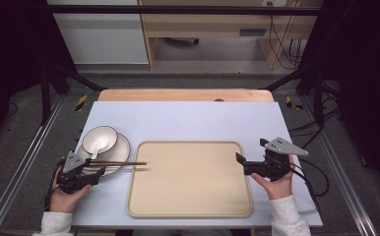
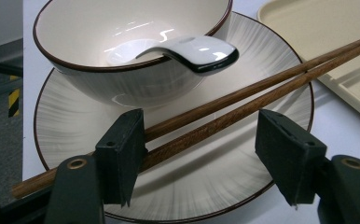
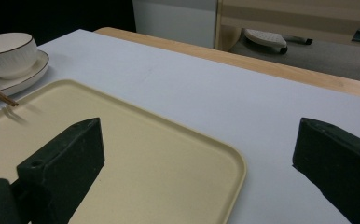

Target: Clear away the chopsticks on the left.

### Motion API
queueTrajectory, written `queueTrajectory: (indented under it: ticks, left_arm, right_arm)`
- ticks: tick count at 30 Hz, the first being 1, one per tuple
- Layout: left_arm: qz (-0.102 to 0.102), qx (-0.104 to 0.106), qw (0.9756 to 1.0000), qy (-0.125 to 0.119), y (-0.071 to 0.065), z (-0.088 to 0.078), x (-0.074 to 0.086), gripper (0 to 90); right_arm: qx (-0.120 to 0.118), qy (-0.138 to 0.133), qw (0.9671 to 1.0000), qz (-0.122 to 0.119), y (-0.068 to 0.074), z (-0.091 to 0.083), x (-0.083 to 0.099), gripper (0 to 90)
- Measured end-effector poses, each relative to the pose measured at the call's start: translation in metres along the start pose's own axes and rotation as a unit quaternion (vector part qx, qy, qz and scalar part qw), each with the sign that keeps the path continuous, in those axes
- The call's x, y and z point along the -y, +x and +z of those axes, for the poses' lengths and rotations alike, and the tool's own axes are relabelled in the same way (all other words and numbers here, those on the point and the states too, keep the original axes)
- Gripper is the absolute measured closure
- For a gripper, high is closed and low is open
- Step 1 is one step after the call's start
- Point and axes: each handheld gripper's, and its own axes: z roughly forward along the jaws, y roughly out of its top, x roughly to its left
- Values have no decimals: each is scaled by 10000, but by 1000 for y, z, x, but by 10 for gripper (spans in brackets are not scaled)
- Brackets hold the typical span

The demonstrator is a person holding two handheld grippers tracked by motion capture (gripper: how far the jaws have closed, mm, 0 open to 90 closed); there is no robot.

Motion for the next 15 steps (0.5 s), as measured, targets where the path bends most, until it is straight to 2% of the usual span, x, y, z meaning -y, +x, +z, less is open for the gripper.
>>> queueTrajectory:
  ticks: [9, 12, 15]
  left_arm:
    - [88, -53, 9999, 81, -2, -2, -1, 433]
    - [305, -95, 9993, 196, -7, -3, -2, 461]
    - [395, -167, 9987, 270, -9, -3, -3, 486]
  right_arm:
    - [-9, 17, 10000, -2, 0, 1, 0, 23]
    - [-5, -6, 10000, -15, 0, 0, 0, 23]
    - [4, -2, 10000, -8, -1, 0, 0, 23]
